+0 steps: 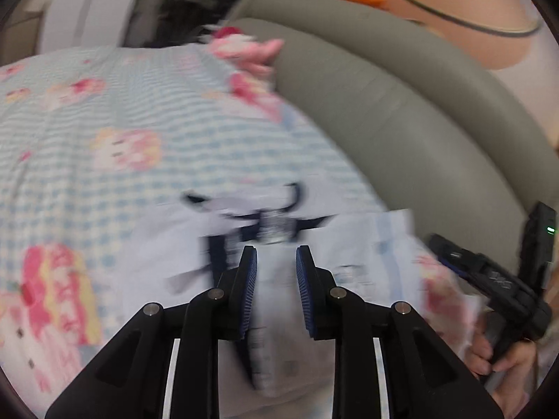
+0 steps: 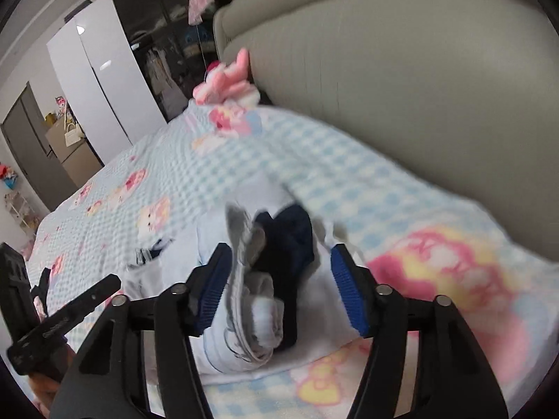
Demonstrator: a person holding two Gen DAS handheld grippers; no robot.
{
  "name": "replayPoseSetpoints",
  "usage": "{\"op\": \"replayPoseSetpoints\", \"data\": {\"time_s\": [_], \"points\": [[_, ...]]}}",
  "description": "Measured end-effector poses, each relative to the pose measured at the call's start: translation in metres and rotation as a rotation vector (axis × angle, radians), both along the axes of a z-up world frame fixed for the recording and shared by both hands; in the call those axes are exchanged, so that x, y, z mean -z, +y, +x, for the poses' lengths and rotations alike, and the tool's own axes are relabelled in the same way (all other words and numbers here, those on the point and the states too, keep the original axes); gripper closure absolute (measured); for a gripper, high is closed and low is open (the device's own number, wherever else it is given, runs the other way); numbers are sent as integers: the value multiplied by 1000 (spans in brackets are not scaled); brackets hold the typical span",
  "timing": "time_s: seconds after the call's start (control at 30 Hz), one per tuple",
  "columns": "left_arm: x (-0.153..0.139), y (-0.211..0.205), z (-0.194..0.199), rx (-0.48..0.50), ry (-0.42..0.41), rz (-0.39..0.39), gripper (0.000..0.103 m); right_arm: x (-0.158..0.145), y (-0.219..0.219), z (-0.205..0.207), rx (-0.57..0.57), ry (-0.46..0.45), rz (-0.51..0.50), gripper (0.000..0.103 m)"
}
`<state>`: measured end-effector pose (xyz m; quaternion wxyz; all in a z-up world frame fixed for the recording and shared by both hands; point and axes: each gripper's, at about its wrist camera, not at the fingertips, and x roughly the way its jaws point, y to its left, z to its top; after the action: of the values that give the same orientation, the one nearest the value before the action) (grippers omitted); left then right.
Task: Fold clothes
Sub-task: 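Carry the rolled pants onto the folded clothes stack with both grippers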
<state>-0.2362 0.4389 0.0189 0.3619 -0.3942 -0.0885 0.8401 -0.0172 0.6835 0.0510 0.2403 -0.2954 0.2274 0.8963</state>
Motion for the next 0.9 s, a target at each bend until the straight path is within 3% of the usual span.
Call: {"op": "replayPoseSetpoints", "data": {"time_s": [0.1,0.23,0.33,0.4,0.57,0.7,0.77,0.87,0.9], "points": [[-2,22,5,115,2,-15,76,-4,-12,-13,-99,-21,4,53],[23,51,6,153,-3,-187,76,13,-31,-31,-183,-86,16,55],[31,44,0,135,-26,-159,78,36,-33,-42,-170,-175,49,63],[32,36,-2,122,-35,-152,86,48,-26,-44,-157,-180,28,63],[33,20,-20,65,-49,-95,90,48,-10,-29,-114,-76,-42,60],[19,4,-20,39,-45,2,87,37,-7,-28,-73,-36,-10,60],[15,12,-17,88,-13,-8,86,31,-8,-28,-80,-3,-13,60],[24,29,-18,103,10,-113,85,35,-13,-42,-109,-47,13,60],[26,29,-24,96,-9,-114,86,41,-10,-47,-100,-80,5,60]]}}
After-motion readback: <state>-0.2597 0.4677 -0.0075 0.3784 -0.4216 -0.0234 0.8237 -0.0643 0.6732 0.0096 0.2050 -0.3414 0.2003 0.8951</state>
